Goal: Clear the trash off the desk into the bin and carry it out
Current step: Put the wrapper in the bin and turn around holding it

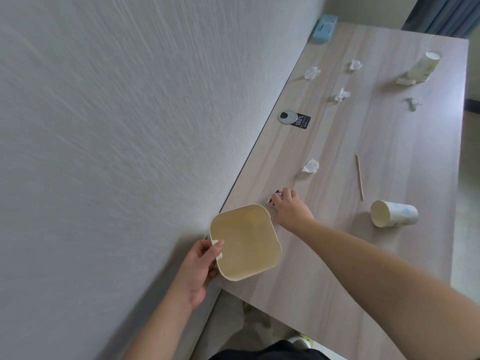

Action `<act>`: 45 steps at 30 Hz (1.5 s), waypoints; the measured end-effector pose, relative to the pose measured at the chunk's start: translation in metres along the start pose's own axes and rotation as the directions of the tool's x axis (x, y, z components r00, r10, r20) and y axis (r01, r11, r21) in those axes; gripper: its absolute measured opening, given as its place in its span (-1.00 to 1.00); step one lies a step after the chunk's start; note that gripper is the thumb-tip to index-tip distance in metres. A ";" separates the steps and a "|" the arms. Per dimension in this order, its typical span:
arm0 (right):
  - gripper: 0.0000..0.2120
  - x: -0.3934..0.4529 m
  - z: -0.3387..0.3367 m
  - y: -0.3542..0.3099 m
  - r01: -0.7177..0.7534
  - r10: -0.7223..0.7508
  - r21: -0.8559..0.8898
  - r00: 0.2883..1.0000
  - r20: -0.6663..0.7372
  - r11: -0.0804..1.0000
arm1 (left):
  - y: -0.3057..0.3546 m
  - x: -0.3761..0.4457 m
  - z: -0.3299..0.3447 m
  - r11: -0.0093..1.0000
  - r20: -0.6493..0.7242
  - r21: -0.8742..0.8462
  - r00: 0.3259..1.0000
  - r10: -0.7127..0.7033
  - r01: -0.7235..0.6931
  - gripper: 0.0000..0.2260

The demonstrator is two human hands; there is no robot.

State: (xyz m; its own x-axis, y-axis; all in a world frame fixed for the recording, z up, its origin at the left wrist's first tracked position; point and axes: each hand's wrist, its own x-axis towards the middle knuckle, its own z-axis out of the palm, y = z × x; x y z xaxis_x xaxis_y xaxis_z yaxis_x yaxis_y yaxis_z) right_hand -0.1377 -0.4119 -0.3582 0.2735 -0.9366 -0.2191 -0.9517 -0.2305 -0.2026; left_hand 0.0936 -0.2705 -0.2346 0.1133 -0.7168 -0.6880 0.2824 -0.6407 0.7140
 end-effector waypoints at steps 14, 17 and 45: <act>-0.77 -0.171 -0.129 0.024 -0.233 0.433 0.807 0.901 -0.032 0.543 | -0.034 -0.040 0.053 0.999 0.025 0.038 1.000 0.004 -0.004 -0.65; -0.75 -0.211 -0.154 0.013 -0.157 0.337 0.814 0.940 -0.051 0.559 | -0.044 -0.054 0.073 0.997 0.036 0.076 0.999 -0.006 0.003 -0.74; -0.79 -0.339 -0.145 0.022 0.083 -0.059 0.345 0.995 -0.081 0.935 | -0.091 -0.145 0.109 0.948 0.237 0.268 0.966 0.107 -0.171 -0.62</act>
State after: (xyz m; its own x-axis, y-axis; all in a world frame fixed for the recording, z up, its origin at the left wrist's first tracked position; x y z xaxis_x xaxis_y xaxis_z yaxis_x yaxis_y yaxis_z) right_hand -0.2711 -0.1379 -0.1500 0.3166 -0.9397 -0.1291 -0.8192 -0.2022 -0.5367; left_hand -0.0525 -0.1383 -0.1862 -0.0856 -0.8260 -0.5571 -0.0066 -0.5586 0.8294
